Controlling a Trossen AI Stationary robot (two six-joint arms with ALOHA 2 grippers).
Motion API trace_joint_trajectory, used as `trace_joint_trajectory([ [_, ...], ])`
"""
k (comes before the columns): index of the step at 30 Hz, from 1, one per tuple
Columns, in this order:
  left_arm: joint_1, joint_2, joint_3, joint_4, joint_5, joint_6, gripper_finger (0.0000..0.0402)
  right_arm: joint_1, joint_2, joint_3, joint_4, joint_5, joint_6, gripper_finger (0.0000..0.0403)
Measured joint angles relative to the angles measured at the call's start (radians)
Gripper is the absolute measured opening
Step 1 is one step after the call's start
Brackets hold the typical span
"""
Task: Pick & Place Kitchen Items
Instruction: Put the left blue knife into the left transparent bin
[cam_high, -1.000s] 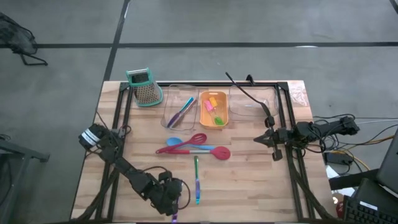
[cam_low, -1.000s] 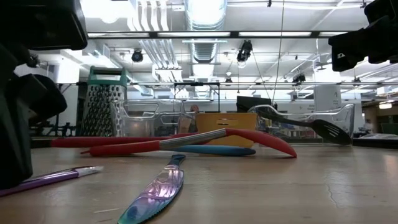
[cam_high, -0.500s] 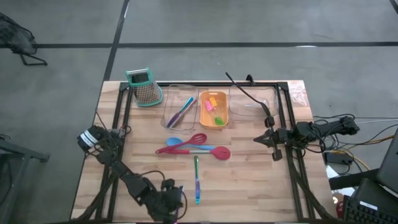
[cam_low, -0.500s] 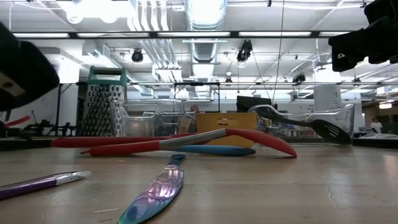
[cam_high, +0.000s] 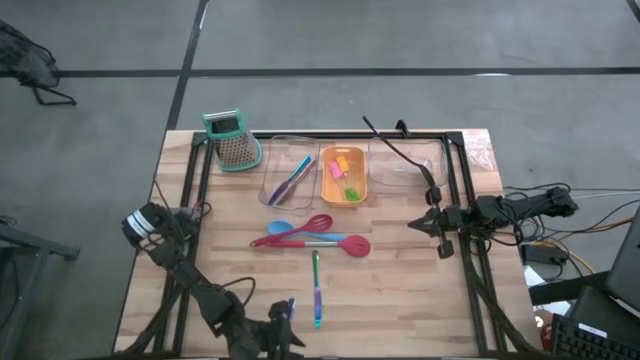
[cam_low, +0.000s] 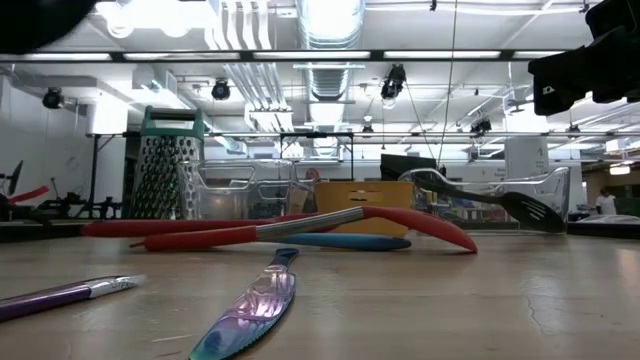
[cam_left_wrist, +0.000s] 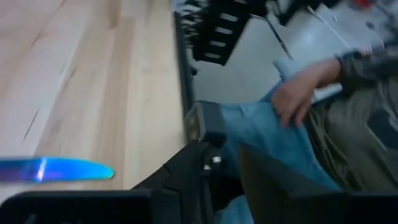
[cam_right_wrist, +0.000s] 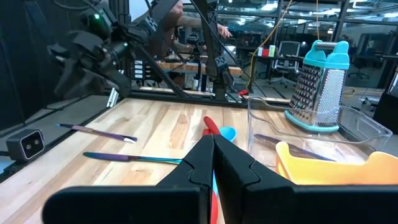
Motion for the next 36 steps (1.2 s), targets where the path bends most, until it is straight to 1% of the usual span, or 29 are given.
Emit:
trace_joint_trajectory([
  [2, -0.005, 0.0, 0.015, 0.001, 0.01, 0.056, 0.0117, 0.0, 0.0, 0.0, 0.0, 0.0, -0.001, 0.0008],
  [5, -0.003, 0.0, 0.026, 0.008, 0.017, 0.068, 0.0115, 0.0, 0.0, 0.0, 0.0, 0.0, 0.0, 0.0008],
  [10, 0.026, -0.001, 0.025, 0.062, 0.001, 0.11, 0.0116, 0.0, 0.0, 0.0, 0.0, 0.0, 0.0, 0.0008],
  [13, 0.023, -0.001, 0.025, 0.065, -0.012, 0.167, 0.0117, 0.0, 0.0, 0.0, 0.0, 0.0, 0.0, 0.0008],
  [14, 0.011, -0.001, 0.025, 0.066, -0.03, 0.189, 0.0117, 0.0, 0.0, 0.0, 0.0, 0.0, 0.0, 0.0008],
  [18, -0.056, -0.001, 0.025, 0.06, -0.173, 0.278, 0.0117, 0.0, 0.0, 0.0, 0.0, 0.0, 0.0, 0.0008],
  [20, -0.09, -0.001, 0.026, 0.038, -0.245, 0.286, 0.0117, 0.0, 0.0, 0.0, 0.0, 0.0, -0.001, 0.0008],
  [22, -0.122, -0.001, 0.036, 0.01, -0.297, 0.262, 0.0117, 0.0, 0.0, 0.0, 0.0, 0.0, -0.001, 0.0008],
  [25, -0.164, 0.003, 0.053, -0.015, -0.356, 0.177, 0.0117, 0.0, 0.0, 0.0, 0.0, 0.0, 0.0, 0.0008],
  [27, -0.182, 0.011, 0.06, -0.019, -0.354, 0.076, 0.0117, 0.0, 0.0, 0.0, 0.0, 0.0, -0.001, 0.0008],
  [31, -0.192, 0.015, 0.059, -0.021, -0.287, -0.282, 0.0117, 0.0, 0.0, 0.0, -0.001, 0.0, -0.001, 0.0008],
  [33, -0.206, 0.022, 0.057, -0.022, -0.277, -0.465, 0.0117, 0.0, 0.0, 0.0, -0.002, 0.0, -0.001, 0.0008],
  [36, -0.236, 0.043, 0.057, -0.028, -0.259, -0.682, 0.0117, 0.0, 0.0, 0.0, -0.005, 0.0, -0.001, 0.0008],
])
